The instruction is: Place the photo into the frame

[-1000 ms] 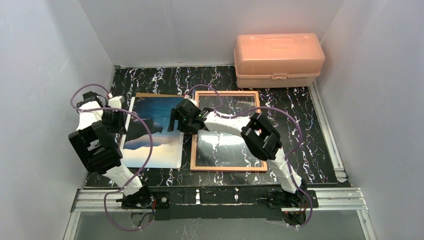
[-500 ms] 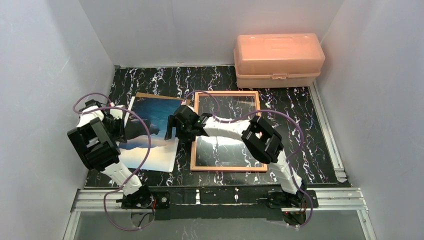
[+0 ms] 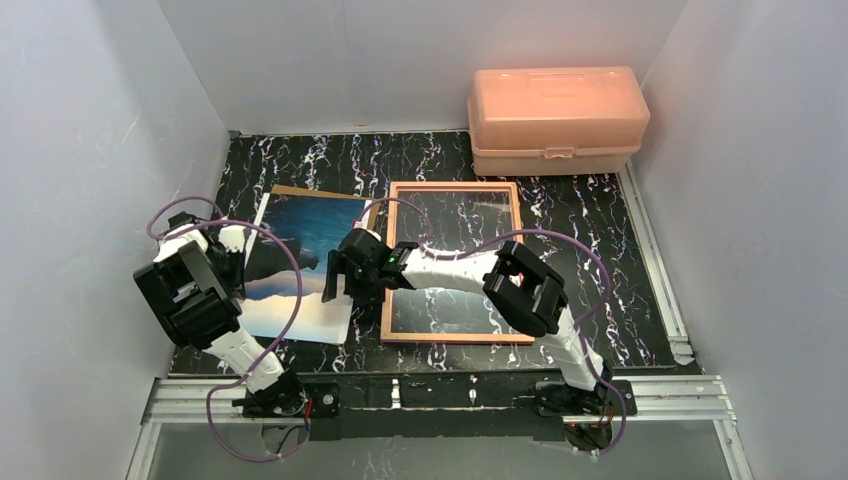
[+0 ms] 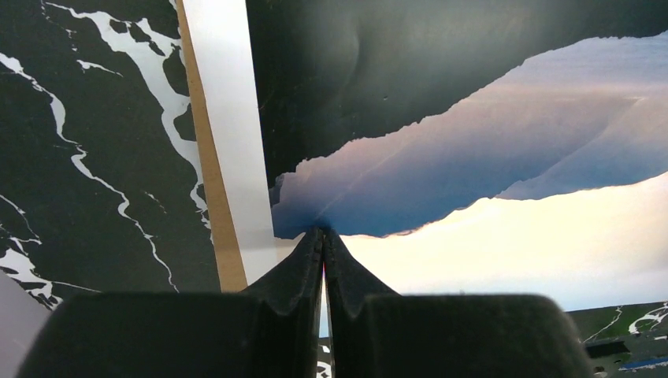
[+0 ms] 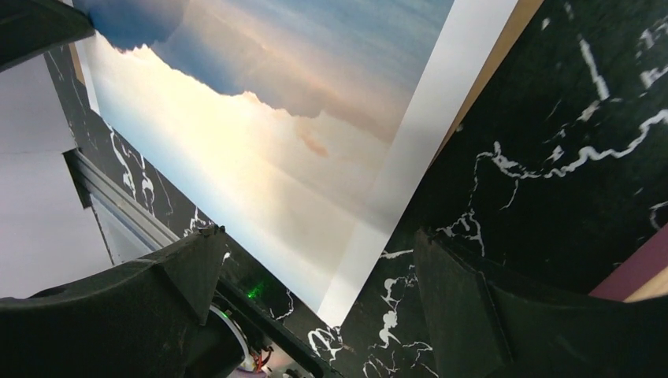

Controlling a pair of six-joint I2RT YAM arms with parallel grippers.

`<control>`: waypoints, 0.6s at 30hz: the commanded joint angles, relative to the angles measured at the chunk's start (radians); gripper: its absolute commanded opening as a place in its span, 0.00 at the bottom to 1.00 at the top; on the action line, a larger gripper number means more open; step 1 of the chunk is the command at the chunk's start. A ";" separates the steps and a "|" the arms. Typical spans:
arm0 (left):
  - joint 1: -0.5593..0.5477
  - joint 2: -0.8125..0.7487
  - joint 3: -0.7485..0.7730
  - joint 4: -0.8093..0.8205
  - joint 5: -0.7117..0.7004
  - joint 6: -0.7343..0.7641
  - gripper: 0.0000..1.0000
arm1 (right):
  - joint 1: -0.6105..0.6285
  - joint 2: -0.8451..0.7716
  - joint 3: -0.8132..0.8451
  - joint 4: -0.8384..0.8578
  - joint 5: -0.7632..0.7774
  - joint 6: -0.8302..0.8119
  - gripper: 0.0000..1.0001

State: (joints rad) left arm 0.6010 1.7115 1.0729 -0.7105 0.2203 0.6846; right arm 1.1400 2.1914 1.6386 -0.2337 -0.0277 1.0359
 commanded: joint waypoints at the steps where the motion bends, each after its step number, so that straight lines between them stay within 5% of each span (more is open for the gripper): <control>1: 0.002 0.004 -0.039 0.031 0.002 0.022 0.03 | 0.019 -0.021 -0.044 -0.077 -0.014 0.043 0.97; 18: 0.002 0.028 -0.050 0.026 0.037 0.019 0.00 | 0.015 -0.085 -0.206 0.225 -0.147 0.170 0.95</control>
State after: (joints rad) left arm 0.6006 1.7126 1.0573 -0.6945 0.2314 0.6880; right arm 1.1522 2.1418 1.4742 -0.0254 -0.1574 1.1812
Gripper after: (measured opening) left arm 0.009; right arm 0.958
